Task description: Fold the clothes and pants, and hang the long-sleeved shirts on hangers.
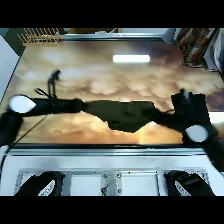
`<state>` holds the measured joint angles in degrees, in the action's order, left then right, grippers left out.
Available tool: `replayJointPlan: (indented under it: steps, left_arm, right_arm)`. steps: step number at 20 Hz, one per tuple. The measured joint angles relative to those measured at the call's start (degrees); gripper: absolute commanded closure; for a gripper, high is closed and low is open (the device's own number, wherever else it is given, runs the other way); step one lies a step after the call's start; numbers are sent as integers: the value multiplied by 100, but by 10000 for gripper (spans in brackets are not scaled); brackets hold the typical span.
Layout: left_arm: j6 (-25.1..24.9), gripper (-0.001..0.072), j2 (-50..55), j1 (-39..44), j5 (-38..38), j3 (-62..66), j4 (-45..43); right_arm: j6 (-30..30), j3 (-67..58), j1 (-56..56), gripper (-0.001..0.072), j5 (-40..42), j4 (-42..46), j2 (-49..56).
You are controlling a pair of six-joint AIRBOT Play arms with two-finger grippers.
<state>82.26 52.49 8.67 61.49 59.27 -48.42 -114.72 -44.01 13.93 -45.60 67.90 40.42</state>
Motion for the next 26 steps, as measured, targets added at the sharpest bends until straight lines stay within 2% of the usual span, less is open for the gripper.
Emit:
replayJointPlan:
  steps: [3, 6, 10, 15, 20, 23, 26]
  left_arm:
    - [188, 686, -658, 101, -66, 1290, 20]
    - [308, 686, -1178, 376, -295, 2173, 20]
    - [619, 686, -1613, 715, -472, 2809, 15]
    - [1165, 686, -1731, 855, -448, 2671, -326]
    - [1508, 686, -905, 879, -122, 1869, -839]
    - [1491, 686, 39, 883, -361, 1602, -1158]
    - [1239, 686, 1259, 855, -590, 1858, -1318]
  right_arm:
    - [229, -1899, -129, 680, -1075, 149, -168]
    - [306, -3174, -177, 680, -1707, -72, -280]
    - [24, -3847, -195, 679, -2352, -431, -509]
    - [-831, -3974, -201, 680, -3305, -555, -592]
    - [-1178, -3543, -203, 679, -3816, -415, -28]
    - [-809, -3283, -203, 679, -3705, -116, 837]
    - [-369, -3228, -234, 679, -3195, 258, 1906]
